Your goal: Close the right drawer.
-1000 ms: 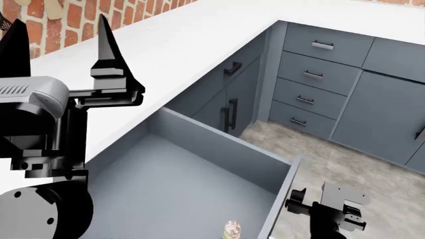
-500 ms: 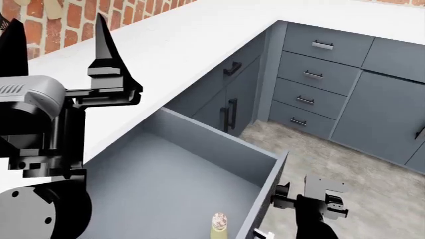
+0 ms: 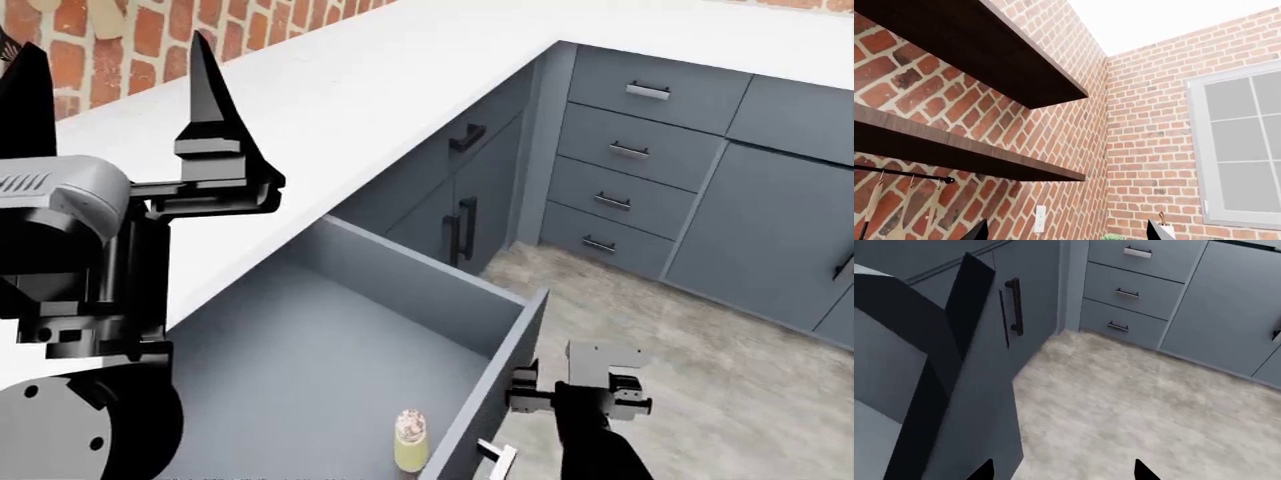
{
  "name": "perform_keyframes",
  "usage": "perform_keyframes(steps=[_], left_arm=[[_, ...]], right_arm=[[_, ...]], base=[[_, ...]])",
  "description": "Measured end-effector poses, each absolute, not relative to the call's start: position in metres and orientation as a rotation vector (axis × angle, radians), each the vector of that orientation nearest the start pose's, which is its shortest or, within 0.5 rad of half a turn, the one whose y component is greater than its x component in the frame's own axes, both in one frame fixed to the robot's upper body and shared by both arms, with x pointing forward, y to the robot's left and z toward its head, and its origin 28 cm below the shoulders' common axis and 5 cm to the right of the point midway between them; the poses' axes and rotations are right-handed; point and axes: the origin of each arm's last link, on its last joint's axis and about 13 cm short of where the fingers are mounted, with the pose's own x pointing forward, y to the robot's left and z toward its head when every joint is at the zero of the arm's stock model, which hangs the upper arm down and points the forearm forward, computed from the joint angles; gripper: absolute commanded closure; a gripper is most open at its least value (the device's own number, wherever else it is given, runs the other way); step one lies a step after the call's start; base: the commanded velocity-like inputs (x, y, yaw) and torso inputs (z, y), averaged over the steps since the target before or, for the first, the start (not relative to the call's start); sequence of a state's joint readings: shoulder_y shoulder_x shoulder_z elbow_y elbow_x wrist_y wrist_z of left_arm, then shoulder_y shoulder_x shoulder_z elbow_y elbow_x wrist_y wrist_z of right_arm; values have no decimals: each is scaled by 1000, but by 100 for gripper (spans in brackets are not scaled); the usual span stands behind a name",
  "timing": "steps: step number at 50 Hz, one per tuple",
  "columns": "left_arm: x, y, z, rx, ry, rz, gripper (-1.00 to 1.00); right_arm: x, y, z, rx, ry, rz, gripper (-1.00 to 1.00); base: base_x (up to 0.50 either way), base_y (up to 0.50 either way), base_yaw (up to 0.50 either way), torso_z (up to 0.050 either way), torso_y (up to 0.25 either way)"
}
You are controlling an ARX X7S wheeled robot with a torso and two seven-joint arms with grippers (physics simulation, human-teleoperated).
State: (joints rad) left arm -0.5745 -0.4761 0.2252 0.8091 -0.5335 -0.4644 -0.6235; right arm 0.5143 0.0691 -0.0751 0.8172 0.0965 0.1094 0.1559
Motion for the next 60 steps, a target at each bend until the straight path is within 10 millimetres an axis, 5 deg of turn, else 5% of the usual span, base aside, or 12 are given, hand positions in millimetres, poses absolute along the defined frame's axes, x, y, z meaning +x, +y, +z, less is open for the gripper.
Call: perform_keyframes(steps=[60], left_arm=[[216, 211, 247, -59, -712, 32, -100]], right_arm=[[318, -60, -21, -12, 421, 82, -100]], base=[[0, 0, 0, 0, 0]])
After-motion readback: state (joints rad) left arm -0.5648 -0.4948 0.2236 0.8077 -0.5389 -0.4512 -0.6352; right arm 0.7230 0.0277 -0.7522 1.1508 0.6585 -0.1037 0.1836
